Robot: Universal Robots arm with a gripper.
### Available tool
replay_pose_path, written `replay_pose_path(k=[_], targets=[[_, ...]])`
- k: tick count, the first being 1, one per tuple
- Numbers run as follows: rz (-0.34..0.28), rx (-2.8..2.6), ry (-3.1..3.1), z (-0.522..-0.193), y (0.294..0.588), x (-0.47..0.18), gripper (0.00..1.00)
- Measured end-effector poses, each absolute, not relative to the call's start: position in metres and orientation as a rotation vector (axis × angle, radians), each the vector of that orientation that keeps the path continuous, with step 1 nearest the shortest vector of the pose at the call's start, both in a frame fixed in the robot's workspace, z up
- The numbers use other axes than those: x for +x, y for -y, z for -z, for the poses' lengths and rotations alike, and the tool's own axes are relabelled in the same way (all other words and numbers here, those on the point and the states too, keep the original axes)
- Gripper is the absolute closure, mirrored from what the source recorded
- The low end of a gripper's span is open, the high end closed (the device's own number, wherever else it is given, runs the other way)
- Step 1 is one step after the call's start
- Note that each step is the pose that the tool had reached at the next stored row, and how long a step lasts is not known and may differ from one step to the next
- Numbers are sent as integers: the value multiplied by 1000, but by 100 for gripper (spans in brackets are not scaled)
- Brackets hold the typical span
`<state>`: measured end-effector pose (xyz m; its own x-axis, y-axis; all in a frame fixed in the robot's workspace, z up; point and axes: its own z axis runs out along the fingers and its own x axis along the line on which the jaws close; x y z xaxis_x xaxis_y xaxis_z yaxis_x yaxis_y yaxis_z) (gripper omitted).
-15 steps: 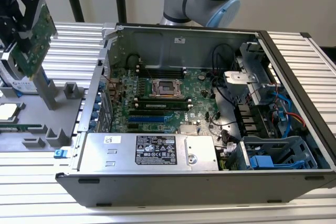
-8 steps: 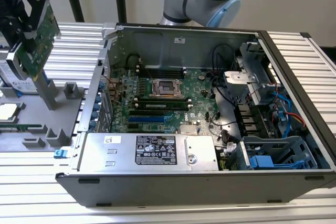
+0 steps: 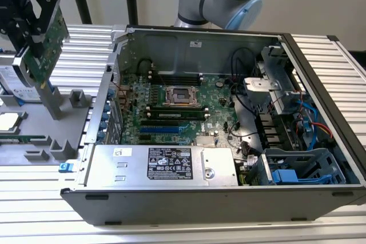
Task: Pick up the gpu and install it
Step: 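Pick up the gpu and move the gpu toward the slot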
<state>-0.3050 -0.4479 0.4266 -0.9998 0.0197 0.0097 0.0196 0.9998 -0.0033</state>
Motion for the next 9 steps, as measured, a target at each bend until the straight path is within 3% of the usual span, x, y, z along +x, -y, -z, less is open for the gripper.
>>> replay_pose_path(k=[9], targets=[[-5, -31, 3121, -427, 448, -296, 100]])
